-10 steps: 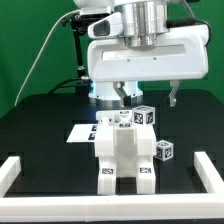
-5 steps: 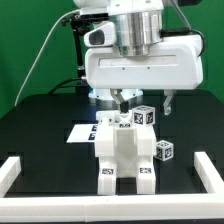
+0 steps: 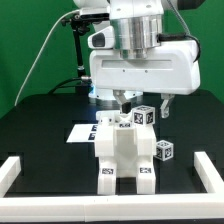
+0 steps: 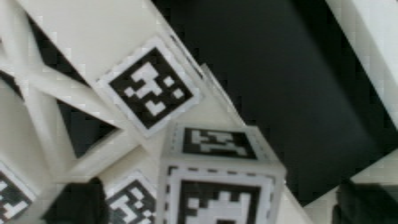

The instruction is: Assemble chair

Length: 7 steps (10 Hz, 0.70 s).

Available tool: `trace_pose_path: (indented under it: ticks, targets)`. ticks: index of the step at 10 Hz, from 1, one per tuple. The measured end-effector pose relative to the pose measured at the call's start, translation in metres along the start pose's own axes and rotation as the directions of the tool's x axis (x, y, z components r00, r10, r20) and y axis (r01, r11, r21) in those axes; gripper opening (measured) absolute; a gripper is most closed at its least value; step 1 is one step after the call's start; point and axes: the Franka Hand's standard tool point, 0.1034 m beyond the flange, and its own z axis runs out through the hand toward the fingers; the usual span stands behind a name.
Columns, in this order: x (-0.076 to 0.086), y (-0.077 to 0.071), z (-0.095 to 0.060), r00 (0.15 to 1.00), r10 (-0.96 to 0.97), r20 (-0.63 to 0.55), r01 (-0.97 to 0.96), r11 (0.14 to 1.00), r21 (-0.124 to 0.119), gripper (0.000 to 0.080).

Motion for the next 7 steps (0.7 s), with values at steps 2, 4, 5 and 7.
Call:
trace_pose_path:
  ticks: [2, 4, 5, 7]
  targets:
    - [-0.0006, -0.0001, 0.0007, 1.0, 0.023, 0.001, -0.023, 1.0, -0.001, 0.0386]
    - [-0.0007, -0.0001, 0.0009, 0.999, 0.054, 0.001, -0.054, 0.999, -0.001, 0.0284]
    - [-0.0007, -0.0001, 0.001, 0.994, 0.106, 0.001, -0.106, 0.994, -0.001, 0.0284]
    - [-0.0008, -0.0002, 0.0011, 0.974, 0.226, 0.002, -0.226, 0.974, 0.0, 0.0284]
